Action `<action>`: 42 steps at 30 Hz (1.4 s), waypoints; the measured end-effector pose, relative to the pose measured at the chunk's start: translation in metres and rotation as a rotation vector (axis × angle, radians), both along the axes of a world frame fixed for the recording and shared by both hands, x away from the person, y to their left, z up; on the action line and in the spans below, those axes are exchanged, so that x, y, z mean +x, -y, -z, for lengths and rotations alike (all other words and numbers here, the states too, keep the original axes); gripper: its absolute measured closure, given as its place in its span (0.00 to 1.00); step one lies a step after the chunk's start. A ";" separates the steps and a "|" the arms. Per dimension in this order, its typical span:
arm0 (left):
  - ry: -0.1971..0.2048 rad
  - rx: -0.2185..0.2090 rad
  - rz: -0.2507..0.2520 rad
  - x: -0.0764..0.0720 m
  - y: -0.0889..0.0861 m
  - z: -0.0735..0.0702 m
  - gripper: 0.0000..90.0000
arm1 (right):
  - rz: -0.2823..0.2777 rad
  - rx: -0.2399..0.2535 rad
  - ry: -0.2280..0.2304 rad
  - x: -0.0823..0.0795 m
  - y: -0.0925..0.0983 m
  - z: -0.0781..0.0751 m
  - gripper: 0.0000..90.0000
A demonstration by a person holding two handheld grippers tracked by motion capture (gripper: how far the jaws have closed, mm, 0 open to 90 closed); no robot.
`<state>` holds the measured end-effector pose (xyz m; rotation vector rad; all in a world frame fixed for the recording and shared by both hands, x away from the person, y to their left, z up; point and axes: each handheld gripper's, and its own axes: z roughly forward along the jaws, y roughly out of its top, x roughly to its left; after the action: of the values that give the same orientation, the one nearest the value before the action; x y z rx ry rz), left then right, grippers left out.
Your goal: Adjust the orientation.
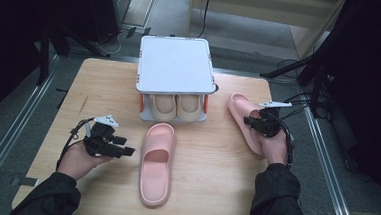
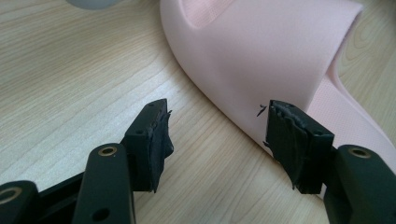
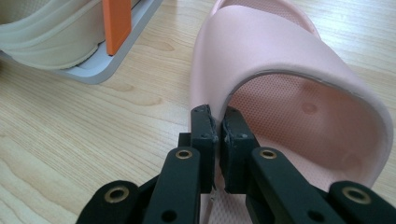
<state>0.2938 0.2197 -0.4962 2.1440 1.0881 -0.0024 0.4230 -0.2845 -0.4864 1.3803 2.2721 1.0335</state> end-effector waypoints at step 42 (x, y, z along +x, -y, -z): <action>-0.001 -0.037 0.051 0.041 0.024 -0.010 0.44 | -0.084 0.023 -0.001 -0.116 -0.045 -0.034 0.95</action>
<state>0.3346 0.1954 -0.4860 2.1379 1.0257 -0.0466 0.3070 -0.2393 -0.4526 1.3051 2.3440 1.0885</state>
